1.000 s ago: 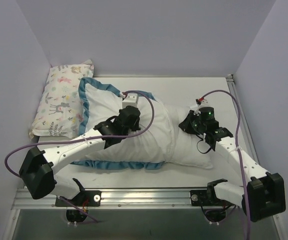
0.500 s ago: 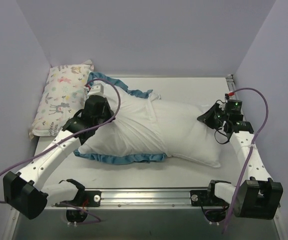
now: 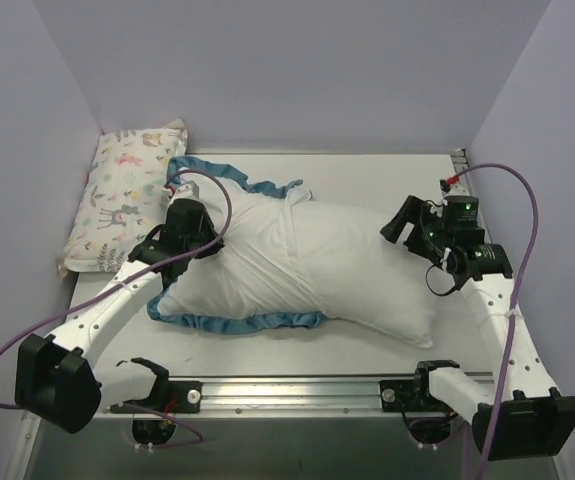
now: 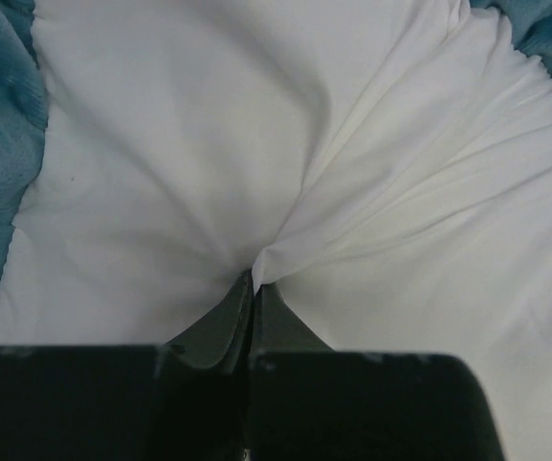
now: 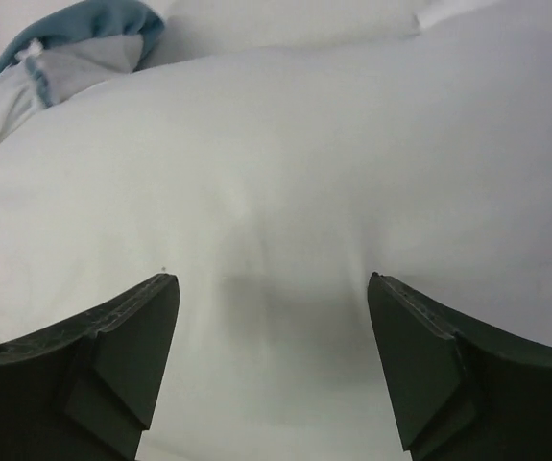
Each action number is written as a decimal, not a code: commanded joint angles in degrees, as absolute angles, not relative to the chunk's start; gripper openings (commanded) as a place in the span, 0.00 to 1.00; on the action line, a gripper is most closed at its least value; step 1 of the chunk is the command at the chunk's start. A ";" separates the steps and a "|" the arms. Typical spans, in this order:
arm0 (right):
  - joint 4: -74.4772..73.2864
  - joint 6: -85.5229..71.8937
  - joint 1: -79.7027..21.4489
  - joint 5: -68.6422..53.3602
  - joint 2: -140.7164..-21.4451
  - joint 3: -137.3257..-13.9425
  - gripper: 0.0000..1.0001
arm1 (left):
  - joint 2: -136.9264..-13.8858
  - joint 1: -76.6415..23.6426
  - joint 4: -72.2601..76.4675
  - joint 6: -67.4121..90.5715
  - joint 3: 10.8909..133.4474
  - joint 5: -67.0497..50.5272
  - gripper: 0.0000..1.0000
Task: Remove the pillowcase from the pillow
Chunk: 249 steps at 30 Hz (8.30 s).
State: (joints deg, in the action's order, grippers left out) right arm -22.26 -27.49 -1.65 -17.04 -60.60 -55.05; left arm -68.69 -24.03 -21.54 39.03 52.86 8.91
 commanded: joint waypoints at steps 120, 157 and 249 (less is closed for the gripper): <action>-16.43 -11.41 -52.41 37.71 -91.24 -59.87 0.00 | -56.07 -36.13 -26.80 41.05 52.38 30.05 0.00; -30.59 -16.35 -28.65 22.68 -68.56 -65.92 0.00 | -66.44 -23.12 -10.64 34.72 50.01 -6.49 0.97; -38.32 -17.75 -12.31 12.04 -62.49 -73.39 0.00 | -73.47 -10.47 -16.96 37.88 55.99 21.63 0.00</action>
State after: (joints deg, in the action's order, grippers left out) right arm -36.75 -18.68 -15.86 -0.86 -65.23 -71.48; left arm -72.14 -18.02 -10.57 34.24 53.84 7.75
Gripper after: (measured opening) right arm 0.097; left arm 0.009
